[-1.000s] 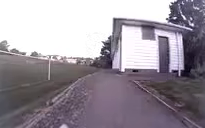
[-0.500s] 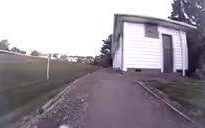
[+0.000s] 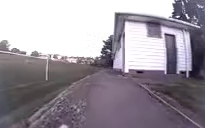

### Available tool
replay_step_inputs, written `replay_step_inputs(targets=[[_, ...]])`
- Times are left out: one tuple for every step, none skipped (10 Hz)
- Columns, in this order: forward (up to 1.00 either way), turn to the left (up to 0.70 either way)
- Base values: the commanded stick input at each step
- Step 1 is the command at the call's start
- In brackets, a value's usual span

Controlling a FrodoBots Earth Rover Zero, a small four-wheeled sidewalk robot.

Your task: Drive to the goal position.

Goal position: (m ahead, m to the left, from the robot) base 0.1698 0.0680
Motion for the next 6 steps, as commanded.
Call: replay_step_inputs(targets=[[0.7, 0.0], [0.7, 0.0], [0.7, 0.0], [0.7, 0.0], [0.7, 0.0], [0.7, 0.0]])
